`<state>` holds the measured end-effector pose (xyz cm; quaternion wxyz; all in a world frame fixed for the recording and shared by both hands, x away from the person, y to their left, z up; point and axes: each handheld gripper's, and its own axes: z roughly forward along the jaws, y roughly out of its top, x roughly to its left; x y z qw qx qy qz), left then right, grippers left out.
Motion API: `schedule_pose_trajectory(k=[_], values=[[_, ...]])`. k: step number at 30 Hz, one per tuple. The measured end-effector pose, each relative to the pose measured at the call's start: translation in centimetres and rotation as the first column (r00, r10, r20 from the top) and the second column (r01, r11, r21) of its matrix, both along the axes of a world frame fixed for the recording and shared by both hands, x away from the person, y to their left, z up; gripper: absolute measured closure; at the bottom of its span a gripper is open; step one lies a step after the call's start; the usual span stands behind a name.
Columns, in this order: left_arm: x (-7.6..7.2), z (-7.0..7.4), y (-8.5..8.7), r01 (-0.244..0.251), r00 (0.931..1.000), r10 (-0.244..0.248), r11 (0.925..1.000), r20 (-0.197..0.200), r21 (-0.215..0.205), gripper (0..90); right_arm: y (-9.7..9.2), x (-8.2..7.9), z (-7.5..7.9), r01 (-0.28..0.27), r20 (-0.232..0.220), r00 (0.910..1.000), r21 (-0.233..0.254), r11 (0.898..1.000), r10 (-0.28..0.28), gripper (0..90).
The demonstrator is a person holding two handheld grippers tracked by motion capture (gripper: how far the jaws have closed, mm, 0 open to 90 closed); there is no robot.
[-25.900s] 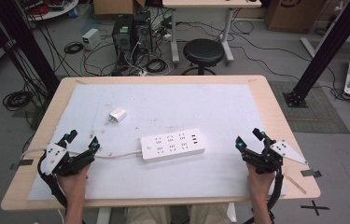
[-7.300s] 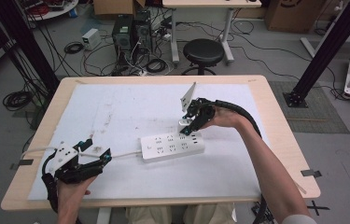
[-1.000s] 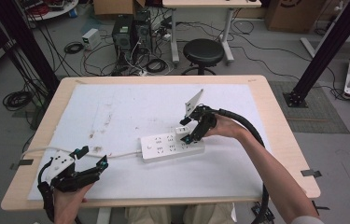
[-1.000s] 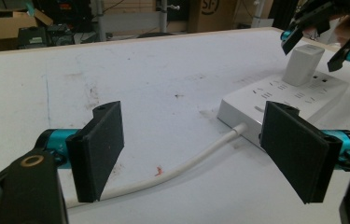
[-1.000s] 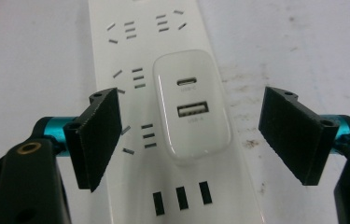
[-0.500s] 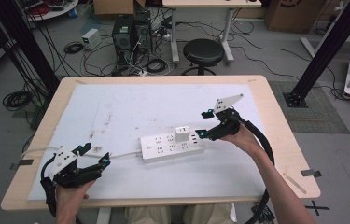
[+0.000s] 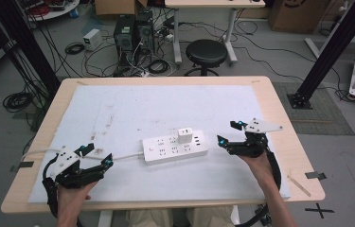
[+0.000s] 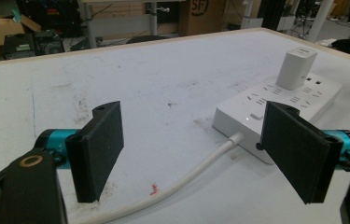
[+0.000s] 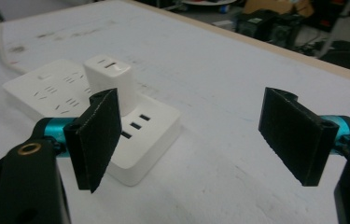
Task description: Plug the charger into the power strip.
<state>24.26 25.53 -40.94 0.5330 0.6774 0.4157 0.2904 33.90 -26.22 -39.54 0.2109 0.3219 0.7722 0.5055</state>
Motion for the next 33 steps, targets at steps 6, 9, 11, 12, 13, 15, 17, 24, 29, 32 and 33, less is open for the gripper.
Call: schedule_pose_trajectory(k=[6,9,11,12,13,15,17,24,29,32,33], values=[[0.2,0.0,0.0,0.000,1.0000,0.000,1.0000,0.001,0.003,21.4,-1.0,-1.9,-1.0,0.152,0.041,0.9873,0.043,0.987,-0.154,21.9],[0.3,0.1,0.1,-0.001,1.0000,0.001,1.0000,0.005,0.000,21.4,-1.2,-2.6,-1.4,0.215,0.039,0.9752,0.071,0.974,-0.218,21.8],[0.3,0.1,0.1,-0.001,1.0000,0.001,1.0000,0.005,0.000,21.4,-1.3,-2.9,-1.5,0.231,0.047,0.9710,0.076,0.970,-0.234,21.8],[0.3,0.1,0.1,-0.001,1.0000,0.001,1.0000,0.005,0.000,21.4,-1.3,-2.9,-1.5,0.231,0.047,0.9710,0.076,0.970,-0.234,21.8],[0.2,0.0,0.3,-0.005,1.0000,0.005,1.0000,0.004,0.001,21.4,-1.3,-2.9,-1.5,0.231,0.047,0.9710,0.076,0.970,-0.234,21.8],[0.2,0.0,0.4,-0.006,1.0000,0.006,1.0000,0.000,-0.001,21.4,-1.4,-3.8,-1.8,0.289,0.063,0.9534,0.091,0.953,-0.295,21.8],[0.2,0.0,0.5,-0.010,0.9999,0.010,0.9999,0.000,-0.002,21.4,-1.5,-4.0,-1.9,0.289,0.066,0.9530,0.094,0.953,-0.296,21.8],[0.3,0.0,0.7,-0.015,0.9999,0.015,0.9999,0.001,-0.005,21.3,-1.8,-4.3,-2.4,0.298,0.053,0.9510,0.102,0.949,-0.305,21.8],[0.3,0.0,0.7,-0.011,0.9999,0.011,0.9999,0.001,-0.003,21.4,-1.8,-4.3,-2.7,0.296,0.037,0.9528,0.103,0.950,-0.301,21.8],[0.3,0.0,0.6,-0.009,1.0000,0.009,0.9999,0.001,-0.005,21.4,-1.9,-4.4,-2.8,0.295,0.027,0.9538,0.102,0.950,-0.299,21.8],[0.3,0.0,0.6,-0.010,1.0000,0.010,0.9999,0.001,-0.005,21.4,-2.0,-4.4,-2.8,0.296,0.028,0.9535,0.103,0.950,-0.300,21.8]])
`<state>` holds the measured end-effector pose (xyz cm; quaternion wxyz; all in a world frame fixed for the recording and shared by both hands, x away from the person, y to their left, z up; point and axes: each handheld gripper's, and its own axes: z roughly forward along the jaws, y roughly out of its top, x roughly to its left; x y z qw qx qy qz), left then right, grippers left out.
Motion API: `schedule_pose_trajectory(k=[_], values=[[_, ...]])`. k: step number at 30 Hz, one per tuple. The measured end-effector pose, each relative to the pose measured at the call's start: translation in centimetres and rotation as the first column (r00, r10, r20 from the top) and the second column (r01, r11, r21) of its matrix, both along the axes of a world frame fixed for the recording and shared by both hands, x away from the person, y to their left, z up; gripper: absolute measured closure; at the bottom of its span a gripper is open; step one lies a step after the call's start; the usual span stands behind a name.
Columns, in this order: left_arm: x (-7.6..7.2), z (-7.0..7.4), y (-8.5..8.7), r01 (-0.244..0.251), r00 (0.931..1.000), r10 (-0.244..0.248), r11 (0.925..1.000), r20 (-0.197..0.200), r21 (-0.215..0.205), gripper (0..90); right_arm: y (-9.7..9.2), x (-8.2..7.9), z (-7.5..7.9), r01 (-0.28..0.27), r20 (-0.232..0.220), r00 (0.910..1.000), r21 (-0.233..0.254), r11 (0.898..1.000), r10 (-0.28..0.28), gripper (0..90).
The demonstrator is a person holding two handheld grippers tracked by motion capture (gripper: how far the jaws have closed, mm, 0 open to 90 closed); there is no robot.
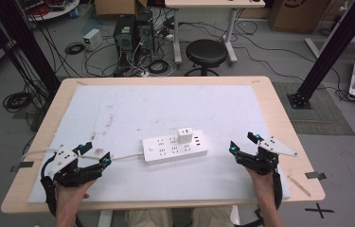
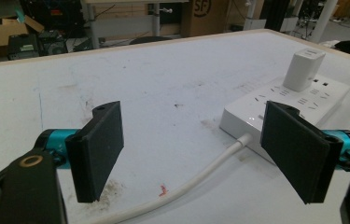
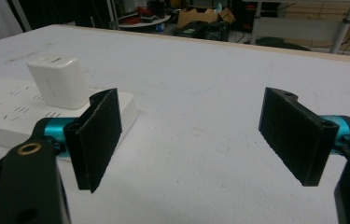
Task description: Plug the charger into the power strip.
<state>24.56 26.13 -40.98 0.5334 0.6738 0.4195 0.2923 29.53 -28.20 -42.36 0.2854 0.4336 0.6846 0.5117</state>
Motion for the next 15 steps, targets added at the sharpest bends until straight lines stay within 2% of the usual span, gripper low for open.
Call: schedule_pose_trajectory(k=[6,15], values=[[-0.23,0.04,0.09,-0.001,1.0000,0.001,1.0000,0.004,-0.001,21.4,-0.06,-0.11,-0.04,-0.007,-0.011,0.9999,0.006,1.000,0.007,21.9],[-0.45,0.08,0.39,-0.008,0.9999,0.008,1.0000,0.007,-0.003,21.4,0.09,-0.20,0.09,-0.014,-0.001,0.9999,0.002,1.000,0.014,21.8]])
